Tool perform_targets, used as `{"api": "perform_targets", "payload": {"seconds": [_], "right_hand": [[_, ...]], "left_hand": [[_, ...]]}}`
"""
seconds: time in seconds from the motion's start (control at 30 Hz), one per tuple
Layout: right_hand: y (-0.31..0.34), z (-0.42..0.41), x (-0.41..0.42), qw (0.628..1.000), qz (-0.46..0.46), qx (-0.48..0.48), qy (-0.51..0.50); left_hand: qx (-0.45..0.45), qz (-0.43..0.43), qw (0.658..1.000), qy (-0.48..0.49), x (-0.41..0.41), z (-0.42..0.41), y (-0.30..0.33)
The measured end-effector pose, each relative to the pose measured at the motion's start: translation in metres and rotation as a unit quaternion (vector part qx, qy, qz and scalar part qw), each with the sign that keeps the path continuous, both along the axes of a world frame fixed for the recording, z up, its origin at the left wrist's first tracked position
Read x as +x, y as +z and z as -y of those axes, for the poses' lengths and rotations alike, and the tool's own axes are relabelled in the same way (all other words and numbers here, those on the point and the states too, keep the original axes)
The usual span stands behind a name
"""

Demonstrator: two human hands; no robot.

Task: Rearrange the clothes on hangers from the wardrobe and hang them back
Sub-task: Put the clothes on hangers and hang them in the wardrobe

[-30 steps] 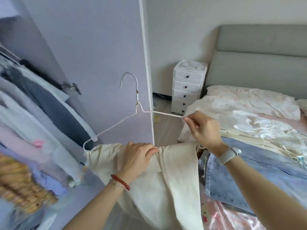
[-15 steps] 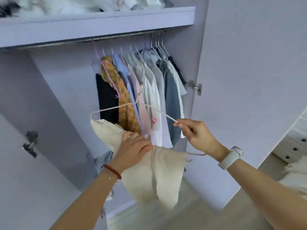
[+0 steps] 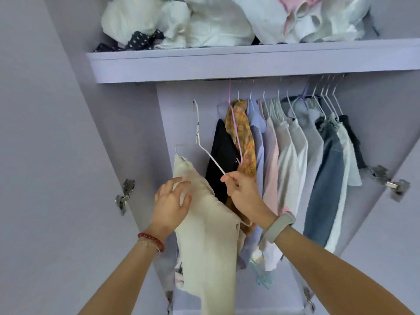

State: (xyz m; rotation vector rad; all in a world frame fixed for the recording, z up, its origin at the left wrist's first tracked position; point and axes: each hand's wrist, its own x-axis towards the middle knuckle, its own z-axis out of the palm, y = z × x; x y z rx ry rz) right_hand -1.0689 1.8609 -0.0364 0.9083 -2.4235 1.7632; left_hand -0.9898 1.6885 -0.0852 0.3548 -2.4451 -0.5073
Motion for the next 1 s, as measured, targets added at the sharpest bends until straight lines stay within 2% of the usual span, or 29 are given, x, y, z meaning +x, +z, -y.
{"api": "perform_targets", "payload": {"seconds": [0.07,0.17,0.3,0.37,0.5,0.67,0.83,1.0], "right_hand": [[-0.001,0.02,-0.014,1.0,0.027,-0.015,-0.002],[0.004,0.045,-0.033,0.997,0.054,-0.049,-0.007],[0.014,0.072,-0.06,0.995,0.048,-0.077,-0.047],[0.02,0.083,-0.075,0.993,0.035,-0.089,-0.071],[0.037,0.106,-0.106,0.987,0.004,-0.111,-0.115],[0.053,0.139,-0.135,0.979,0.0,-0.109,-0.173],[0.037,0.152,-0.159,0.973,0.049,-0.045,-0.219],[0.032,0.148,-0.167,0.977,0.051,-0.013,-0.208]], "left_hand": [[0.014,-0.026,0.999,0.037,-0.004,0.014,0.014],[-0.02,-0.1,0.992,0.071,-0.018,0.024,0.047],[-0.117,-0.208,0.967,0.09,-0.044,0.029,0.097],[-0.173,-0.234,0.953,0.088,-0.058,0.033,0.119],[-0.259,-0.213,0.934,0.122,-0.093,0.049,0.154],[-0.297,-0.186,0.926,0.14,-0.125,0.076,0.158],[-0.303,-0.207,0.922,0.127,-0.133,0.085,0.158],[-0.302,-0.213,0.922,0.118,-0.135,0.087,0.159]]}}
